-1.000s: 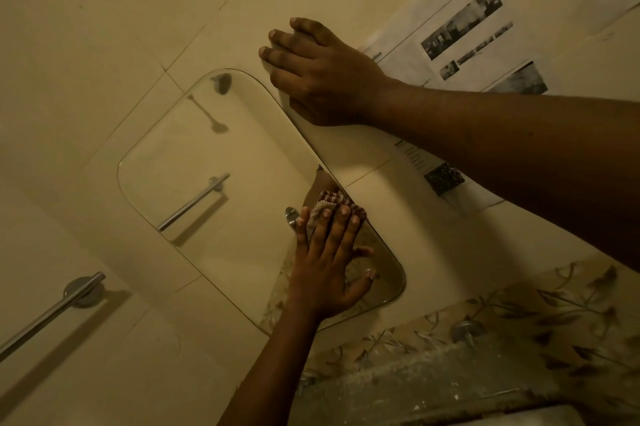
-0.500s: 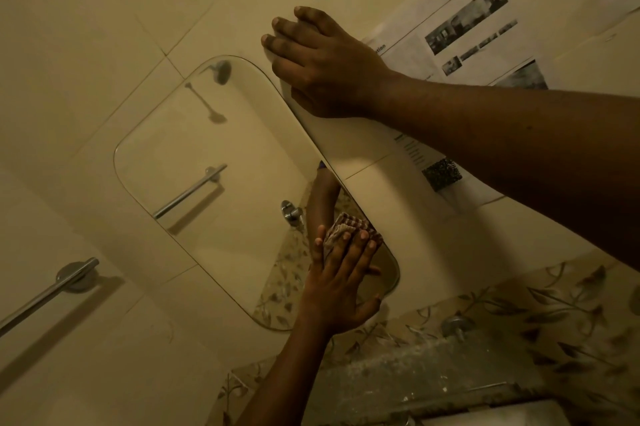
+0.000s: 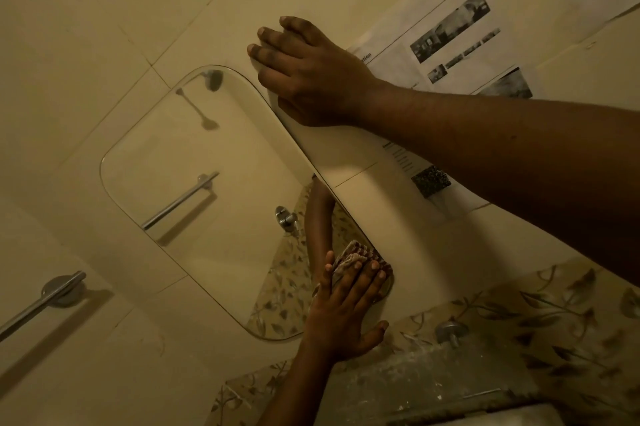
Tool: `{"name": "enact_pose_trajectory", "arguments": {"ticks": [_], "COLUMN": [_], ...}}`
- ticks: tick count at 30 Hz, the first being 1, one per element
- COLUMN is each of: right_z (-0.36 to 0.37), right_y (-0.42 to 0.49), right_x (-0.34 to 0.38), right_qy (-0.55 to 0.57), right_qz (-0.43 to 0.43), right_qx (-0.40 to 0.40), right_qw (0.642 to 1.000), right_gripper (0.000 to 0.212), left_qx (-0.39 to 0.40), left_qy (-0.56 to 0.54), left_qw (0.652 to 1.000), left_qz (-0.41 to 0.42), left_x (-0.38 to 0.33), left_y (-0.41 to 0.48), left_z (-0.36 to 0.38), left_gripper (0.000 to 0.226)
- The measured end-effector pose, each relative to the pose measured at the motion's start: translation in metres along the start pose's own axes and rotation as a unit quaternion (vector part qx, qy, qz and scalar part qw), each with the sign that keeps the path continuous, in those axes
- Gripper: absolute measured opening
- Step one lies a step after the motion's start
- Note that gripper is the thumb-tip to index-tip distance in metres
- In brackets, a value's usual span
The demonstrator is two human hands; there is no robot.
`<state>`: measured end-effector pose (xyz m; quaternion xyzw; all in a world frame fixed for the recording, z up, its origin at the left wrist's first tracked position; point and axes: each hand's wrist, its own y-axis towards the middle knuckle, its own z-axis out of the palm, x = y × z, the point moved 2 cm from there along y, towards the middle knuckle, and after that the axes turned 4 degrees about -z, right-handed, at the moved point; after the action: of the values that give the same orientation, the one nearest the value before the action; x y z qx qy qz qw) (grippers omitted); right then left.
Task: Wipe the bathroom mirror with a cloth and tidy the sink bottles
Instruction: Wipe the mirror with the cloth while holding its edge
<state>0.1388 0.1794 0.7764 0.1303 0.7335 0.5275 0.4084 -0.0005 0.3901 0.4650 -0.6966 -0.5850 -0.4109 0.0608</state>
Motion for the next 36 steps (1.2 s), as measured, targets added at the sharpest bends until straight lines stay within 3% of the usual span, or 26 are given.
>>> {"name": "enact_pose_trajectory", "arguments": {"ticks": [12, 20, 26, 36], "right_z": [0.002, 0.004, 0.006, 0.016], "right_y": [0.002, 0.003, 0.002, 0.003], "right_x": [0.001, 0.0, 0.0, -0.005], "right_qy": [-0.011, -0.038, -0.025, 0.003], "right_qz": [0.0, -0.008, -0.012, -0.02], "right_qx": [0.013, -0.025, -0.062, -0.024], "right_qw": [1.0, 0.999, 0.998, 1.0], "right_gripper": [0.05, 0.045, 0.044, 0.079], "left_qx": [0.027, 0.02, -0.016, -0.076], "left_qy": [-0.002, -0.022, -0.074, -0.15], "left_qw": [1.0, 1.0, 0.992, 0.947], "left_qz": [0.014, -0.004, -0.096, -0.273], "left_x": [-0.017, -0.023, -0.04, -0.084], "left_y": [-0.014, -0.016, -0.017, -0.005], "left_z": [0.017, 0.017, 0.02, 0.034], "left_gripper": [0.091, 0.089, 0.087, 0.099]}}
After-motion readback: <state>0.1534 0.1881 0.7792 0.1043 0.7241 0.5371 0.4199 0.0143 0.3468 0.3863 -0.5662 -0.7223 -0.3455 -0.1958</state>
